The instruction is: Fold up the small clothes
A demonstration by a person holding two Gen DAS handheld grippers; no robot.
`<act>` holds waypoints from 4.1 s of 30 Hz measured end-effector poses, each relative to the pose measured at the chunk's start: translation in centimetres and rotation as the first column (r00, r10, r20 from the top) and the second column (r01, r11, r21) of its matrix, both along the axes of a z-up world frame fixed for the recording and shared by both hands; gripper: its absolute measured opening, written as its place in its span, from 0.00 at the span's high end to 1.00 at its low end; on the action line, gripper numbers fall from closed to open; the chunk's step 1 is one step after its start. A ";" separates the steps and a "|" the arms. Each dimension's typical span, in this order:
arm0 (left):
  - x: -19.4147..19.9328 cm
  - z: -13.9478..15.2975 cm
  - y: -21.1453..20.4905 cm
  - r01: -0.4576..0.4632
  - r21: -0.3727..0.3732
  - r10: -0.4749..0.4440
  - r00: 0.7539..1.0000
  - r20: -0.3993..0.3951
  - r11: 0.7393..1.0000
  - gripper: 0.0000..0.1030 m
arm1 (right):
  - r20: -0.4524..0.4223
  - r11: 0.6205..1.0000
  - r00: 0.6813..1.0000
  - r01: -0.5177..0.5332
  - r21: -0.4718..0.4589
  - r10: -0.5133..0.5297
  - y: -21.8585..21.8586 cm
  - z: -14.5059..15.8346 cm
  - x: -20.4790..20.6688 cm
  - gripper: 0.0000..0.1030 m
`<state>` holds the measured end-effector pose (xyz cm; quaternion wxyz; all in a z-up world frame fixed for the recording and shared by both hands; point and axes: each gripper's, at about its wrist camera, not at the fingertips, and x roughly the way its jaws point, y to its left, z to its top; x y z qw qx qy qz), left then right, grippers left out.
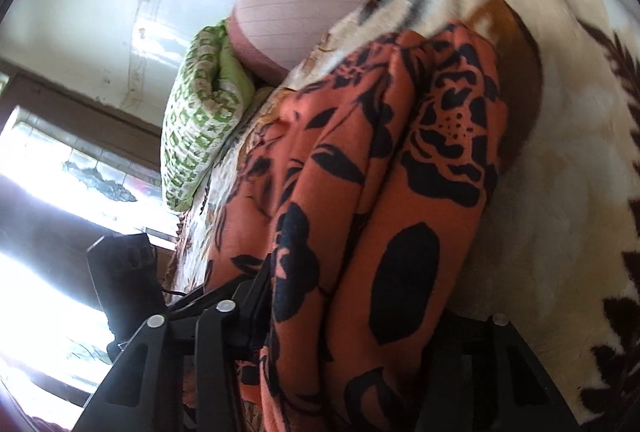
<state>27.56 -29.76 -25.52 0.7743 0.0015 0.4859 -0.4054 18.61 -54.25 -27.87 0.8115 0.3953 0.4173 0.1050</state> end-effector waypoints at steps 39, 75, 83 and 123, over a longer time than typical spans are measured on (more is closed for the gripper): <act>-4.8 6.8 12.9 -0.192 0.095 0.164 0.955 0.247 0.977 0.46 | 0.131 0.993 0.985 -0.109 -0.052 0.115 14.0 6.4 -1.8 0.56; -7.3 4.4 15.8 -0.252 0.191 0.215 0.957 0.194 0.949 0.46 | 0.051 0.978 0.980 -0.185 -0.094 0.190 19.2 3.7 -2.3 0.57; -6.9 3.7 15.7 -0.264 0.205 0.228 0.956 0.184 0.942 0.46 | 0.034 0.978 0.982 -0.183 -0.104 0.187 19.2 3.2 -1.7 0.57; -5.1 7.5 17.5 -0.310 0.223 0.232 0.919 0.318 0.924 0.16 | -0.004 0.950 0.997 -0.079 -0.304 0.082 13.1 6.9 -1.0 0.37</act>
